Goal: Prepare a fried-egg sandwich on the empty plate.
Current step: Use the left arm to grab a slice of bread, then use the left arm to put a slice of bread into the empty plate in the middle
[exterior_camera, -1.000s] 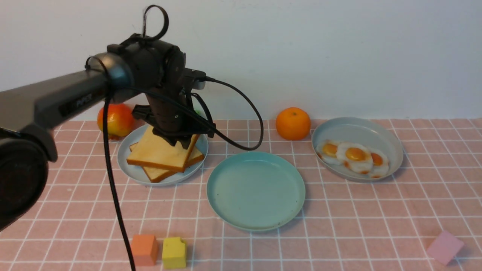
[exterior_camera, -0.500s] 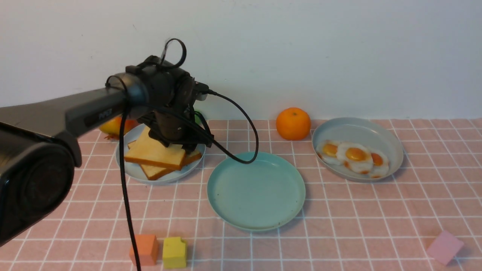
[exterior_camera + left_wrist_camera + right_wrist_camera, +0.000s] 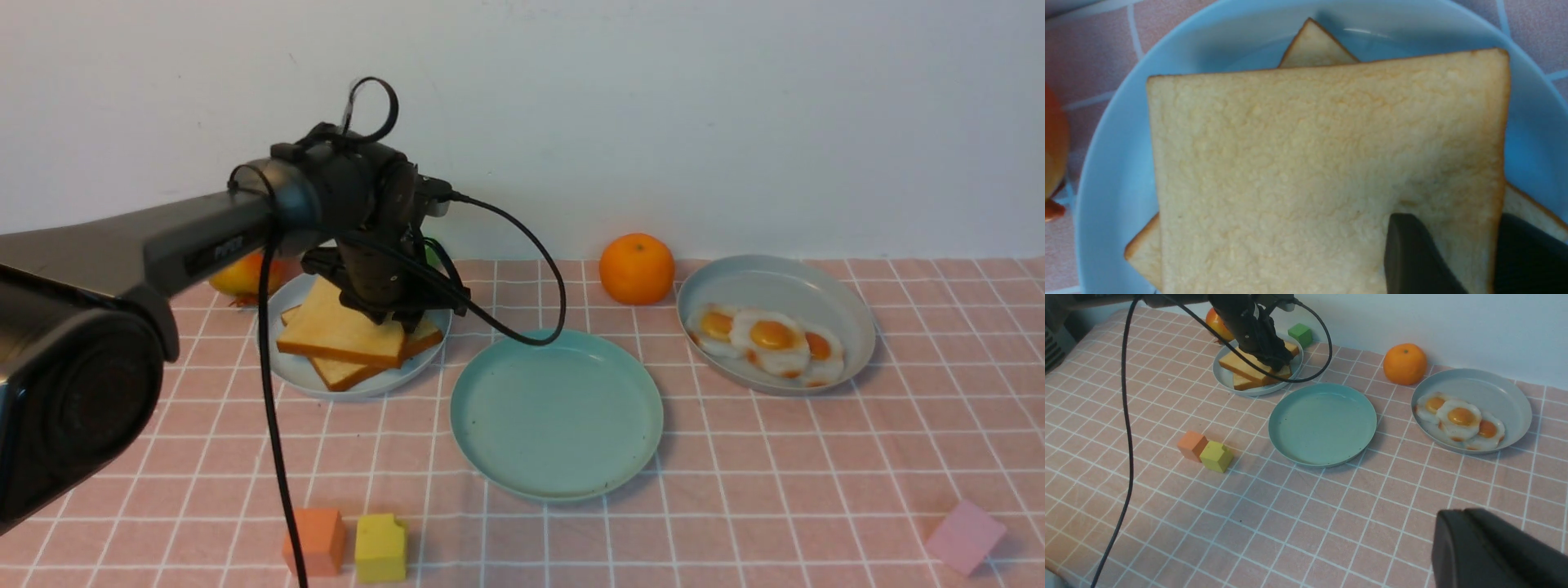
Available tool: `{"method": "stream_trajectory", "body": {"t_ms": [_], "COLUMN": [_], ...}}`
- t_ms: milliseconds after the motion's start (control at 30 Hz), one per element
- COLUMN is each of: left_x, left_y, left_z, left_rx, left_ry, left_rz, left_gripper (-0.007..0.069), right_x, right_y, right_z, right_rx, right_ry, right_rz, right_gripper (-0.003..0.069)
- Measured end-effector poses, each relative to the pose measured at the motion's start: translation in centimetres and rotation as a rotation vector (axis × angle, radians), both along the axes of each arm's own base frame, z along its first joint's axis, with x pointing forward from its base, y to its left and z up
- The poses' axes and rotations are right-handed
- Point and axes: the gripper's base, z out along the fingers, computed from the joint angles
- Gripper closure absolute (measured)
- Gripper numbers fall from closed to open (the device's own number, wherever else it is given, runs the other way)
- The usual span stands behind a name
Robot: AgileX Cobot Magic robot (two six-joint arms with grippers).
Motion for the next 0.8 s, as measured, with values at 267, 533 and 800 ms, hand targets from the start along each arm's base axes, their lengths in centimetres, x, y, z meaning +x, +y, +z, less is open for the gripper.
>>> {"method": "stream_trajectory", "body": {"t_ms": [267, 533, 800], "left_x": [-0.8, -7.2, -14.0], "left_y": [-0.2, -4.5, -11.8], "left_z": [2.6, 12.9, 9.2], "left_rx": [-0.039, -0.064, 0.005], "left_ry": [0.012, -0.077, 0.018], "left_rz": [-0.012, -0.291, -0.600], "left_gripper": [0.0605, 0.0604, 0.0604], "right_x": [-0.1, -0.2, -0.2], "right_y": [0.1, 0.0, 0.0], "right_z": [-0.2, -0.2, -0.3], "right_rx": [-0.003, -0.006, -0.010], "right_ry": [0.021, 0.028, 0.034], "right_rz": [0.010, 0.011, 0.012], "right_gripper": [0.0596, 0.0591, 0.0584]}}
